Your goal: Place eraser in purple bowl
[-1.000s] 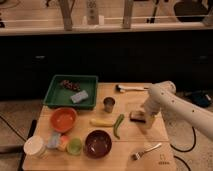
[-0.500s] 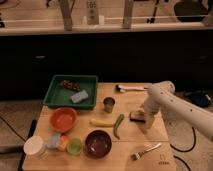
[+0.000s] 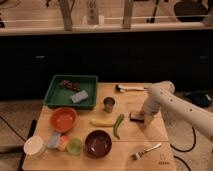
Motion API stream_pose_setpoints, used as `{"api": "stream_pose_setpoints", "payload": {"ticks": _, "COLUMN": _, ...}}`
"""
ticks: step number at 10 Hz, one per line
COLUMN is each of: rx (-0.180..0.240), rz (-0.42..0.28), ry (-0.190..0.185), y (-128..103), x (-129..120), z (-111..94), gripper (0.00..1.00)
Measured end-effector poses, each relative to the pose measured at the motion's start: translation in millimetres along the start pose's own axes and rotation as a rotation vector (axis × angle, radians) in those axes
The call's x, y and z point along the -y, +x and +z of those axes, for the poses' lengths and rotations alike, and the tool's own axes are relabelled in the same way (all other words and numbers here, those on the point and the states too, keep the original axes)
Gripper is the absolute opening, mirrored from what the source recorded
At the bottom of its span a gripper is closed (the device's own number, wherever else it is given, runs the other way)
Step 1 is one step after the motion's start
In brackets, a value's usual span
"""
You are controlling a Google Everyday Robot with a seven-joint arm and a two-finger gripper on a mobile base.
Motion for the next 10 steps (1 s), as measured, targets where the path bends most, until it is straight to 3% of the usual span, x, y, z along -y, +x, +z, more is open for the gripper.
{"api": "stream_pose_setpoints", "payload": {"ticks": 4, "rx": -0.013, "rz": -0.003, "ry": 0.004, "y": 2.6, "x": -2.5, "z": -6.0, "gripper": 0.04}}
{"api": "stream_pose_setpoints", "payload": {"ticks": 10, "rx": -0.066, "rz": -0.010, "ry": 0.021, "y": 0.2, "x": -13.3, "z": -49.1, "gripper": 0.00}}
